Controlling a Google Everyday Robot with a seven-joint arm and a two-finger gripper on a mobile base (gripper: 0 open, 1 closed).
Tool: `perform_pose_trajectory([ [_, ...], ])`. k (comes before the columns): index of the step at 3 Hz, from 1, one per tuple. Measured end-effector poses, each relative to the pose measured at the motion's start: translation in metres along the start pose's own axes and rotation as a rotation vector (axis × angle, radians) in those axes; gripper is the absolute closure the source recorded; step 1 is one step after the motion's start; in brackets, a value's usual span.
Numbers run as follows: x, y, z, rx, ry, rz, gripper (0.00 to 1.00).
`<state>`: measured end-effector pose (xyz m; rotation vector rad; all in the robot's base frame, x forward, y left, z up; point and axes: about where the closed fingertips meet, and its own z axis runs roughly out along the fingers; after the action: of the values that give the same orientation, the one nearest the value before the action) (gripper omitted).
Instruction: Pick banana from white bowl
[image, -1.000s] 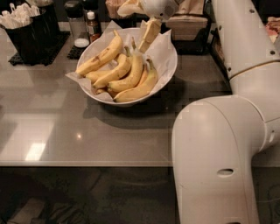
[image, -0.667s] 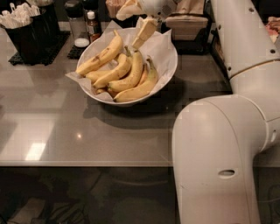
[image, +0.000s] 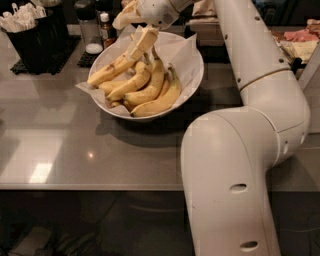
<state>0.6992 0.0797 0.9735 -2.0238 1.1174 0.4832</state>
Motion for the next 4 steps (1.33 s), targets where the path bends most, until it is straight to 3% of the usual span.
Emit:
perform_pose_trajectory([
  [1, 0.000, 0.000, 0.018, -0.032, 0.002, -0.002, 0.32],
  [3, 0.009, 0.013, 0.036, -0.122, 0.150, 0.010, 0.30],
  [4, 0.023, 0.024, 0.044, -0.145, 0.191, 0.043, 0.32],
])
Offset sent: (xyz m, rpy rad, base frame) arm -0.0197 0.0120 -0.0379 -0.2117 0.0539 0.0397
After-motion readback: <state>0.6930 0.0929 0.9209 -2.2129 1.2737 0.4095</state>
